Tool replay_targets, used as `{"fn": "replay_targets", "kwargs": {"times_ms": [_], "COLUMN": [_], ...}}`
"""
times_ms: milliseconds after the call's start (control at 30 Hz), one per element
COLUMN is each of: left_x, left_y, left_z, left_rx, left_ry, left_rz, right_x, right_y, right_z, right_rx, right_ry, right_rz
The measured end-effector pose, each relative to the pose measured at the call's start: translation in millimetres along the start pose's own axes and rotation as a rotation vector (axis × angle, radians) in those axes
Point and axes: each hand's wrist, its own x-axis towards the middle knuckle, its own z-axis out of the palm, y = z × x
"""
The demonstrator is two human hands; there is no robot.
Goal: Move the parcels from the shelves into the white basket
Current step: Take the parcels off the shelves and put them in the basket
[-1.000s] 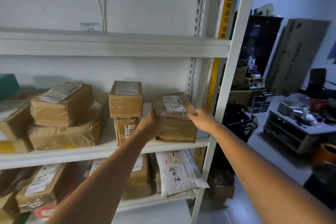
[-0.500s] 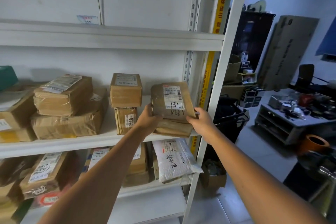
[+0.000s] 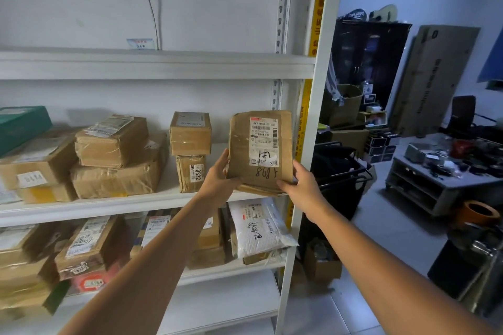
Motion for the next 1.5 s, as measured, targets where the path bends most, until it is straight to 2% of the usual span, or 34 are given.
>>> {"fn": "replay_targets", "kwargs": {"times_ms": [200, 367, 667, 867, 1167, 1367, 1500], "left_x": [-8, -9, -16, -17, -15, -6, 7], "left_y": [11, 19, 26, 23, 19, 24, 28], "left_z": [0, 1, 0, -3, -2, -7, -16], "left_rx": [0.081, 0.272, 0.498, 0.579, 0.493, 0.185, 0.15], "left_ry": [0.035, 0.091, 0.082, 0.087, 0.069, 0.092, 0.169], "left_rz": [0.068, 0.126, 0.284, 0.23, 0.238, 0.215, 0.142], "right_x": [-4, -3, 9, 14, 13, 2, -13], "right_y": [-10, -13, -11, -13, -11, -30, -43], "right_z": [3, 5, -6, -14, -14, 2, 20], "right_rx": [0.026, 0.075, 0.381, 0.349, 0.295, 0.208, 0.097], "right_ry": [0.047, 0.081, 0.039, -0.009, -0.022, -0.013, 0.008], "right_rz": [-0.031, -0.035, 0.136, 0.141, 0.11, 0.048, -0.075]}}
